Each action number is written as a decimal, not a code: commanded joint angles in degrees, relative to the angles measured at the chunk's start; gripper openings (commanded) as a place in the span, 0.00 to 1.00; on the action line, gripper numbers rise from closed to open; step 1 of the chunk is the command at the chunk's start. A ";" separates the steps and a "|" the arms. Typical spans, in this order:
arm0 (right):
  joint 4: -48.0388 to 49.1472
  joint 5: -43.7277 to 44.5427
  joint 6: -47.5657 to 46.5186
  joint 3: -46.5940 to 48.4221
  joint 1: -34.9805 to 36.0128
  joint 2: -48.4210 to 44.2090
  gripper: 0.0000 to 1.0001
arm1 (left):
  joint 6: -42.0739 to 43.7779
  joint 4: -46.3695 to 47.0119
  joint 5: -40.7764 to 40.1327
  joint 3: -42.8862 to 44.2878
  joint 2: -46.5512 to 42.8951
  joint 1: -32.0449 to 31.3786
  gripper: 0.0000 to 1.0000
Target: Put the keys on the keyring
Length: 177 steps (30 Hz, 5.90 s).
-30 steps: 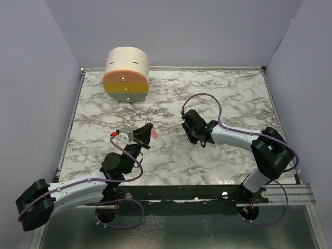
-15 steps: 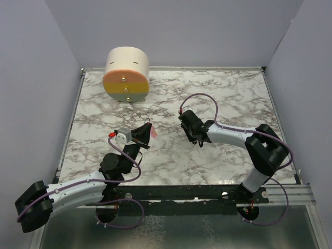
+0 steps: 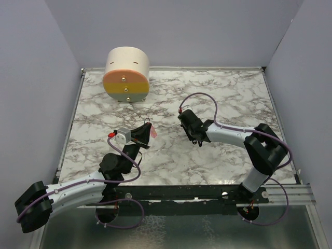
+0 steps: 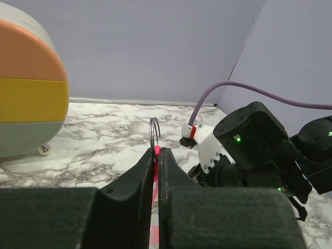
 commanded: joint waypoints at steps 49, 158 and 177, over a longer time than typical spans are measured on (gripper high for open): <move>20.24 -9.17 -6.82 -16.34 0.49 -33.63 0.01 | 0.53 -6.13 5.94 3.94 -1.17 0.28 0.00; 36.65 -32.36 -25.56 -30.30 0.51 -54.00 0.01 | 2.60 -20.49 33.21 24.21 24.35 0.23 0.00; 36.11 -31.70 -26.18 -30.39 0.51 -54.36 0.01 | 3.08 -21.94 32.98 24.72 23.59 0.30 0.00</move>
